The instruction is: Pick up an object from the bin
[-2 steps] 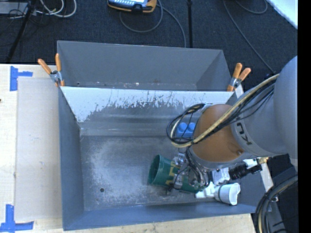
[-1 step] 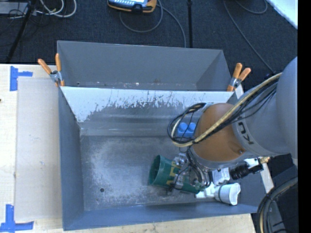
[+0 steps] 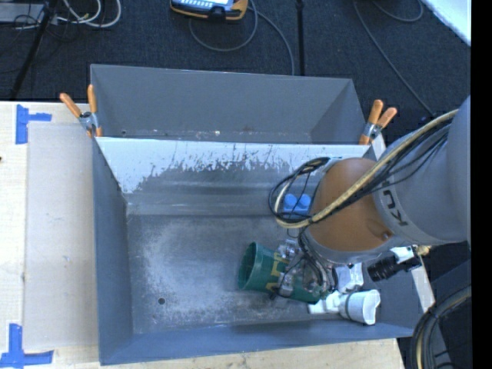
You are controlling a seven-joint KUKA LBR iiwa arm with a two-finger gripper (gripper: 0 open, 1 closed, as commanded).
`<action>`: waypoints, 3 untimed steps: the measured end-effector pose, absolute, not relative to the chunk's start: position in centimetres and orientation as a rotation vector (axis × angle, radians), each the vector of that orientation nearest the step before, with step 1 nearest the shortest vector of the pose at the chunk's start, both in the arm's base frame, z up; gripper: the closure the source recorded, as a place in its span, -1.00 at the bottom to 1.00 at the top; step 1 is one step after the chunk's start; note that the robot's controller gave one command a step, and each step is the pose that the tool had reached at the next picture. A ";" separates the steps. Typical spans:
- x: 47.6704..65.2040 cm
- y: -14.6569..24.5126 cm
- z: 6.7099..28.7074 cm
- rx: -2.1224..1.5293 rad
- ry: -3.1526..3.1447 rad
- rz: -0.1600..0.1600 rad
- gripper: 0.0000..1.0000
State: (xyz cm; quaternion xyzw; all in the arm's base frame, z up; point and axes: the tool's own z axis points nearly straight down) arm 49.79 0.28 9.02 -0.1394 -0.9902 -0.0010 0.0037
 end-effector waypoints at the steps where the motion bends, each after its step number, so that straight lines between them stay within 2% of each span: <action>1: 49.9 0.2 10.4 -0.437 -3.108 -0.003 1.00; 3: 49.8 0.2 13.0 -0.434 -3.103 -0.003 1.00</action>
Offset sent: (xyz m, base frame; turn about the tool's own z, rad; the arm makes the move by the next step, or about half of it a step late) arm -0.0002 0.0000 0.0545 0.0000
